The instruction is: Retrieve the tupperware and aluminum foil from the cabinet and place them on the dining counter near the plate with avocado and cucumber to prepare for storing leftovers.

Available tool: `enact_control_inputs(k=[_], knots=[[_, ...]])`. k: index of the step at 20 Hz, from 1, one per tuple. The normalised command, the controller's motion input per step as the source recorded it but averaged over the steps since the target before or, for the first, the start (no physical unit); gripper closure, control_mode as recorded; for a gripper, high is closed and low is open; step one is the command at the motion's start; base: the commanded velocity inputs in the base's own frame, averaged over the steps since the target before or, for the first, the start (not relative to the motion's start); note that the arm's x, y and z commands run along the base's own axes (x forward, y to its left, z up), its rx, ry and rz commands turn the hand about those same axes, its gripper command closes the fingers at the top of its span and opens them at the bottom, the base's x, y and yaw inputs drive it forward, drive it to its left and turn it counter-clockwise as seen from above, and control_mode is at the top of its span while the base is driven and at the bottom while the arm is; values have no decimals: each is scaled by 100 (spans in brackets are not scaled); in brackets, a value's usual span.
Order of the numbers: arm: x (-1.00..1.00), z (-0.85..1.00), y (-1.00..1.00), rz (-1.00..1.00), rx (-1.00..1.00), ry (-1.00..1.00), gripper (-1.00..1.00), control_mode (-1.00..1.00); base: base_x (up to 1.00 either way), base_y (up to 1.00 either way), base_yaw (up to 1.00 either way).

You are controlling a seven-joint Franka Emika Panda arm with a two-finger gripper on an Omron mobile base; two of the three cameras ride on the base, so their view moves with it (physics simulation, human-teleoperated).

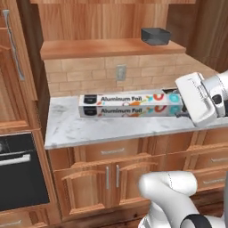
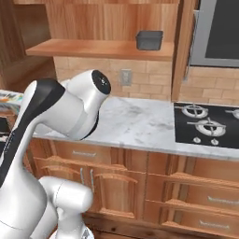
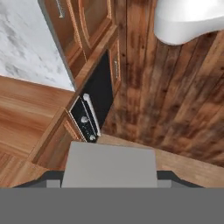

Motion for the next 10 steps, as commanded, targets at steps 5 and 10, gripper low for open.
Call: enact_control_inputs(k=[5, 10], knots=[[0, 0, 0, 0, 0, 0, 100, 100, -96, 0, -19], [0, 0, 0, 0, 0, 0, 100, 100, -63, 7, -56]])
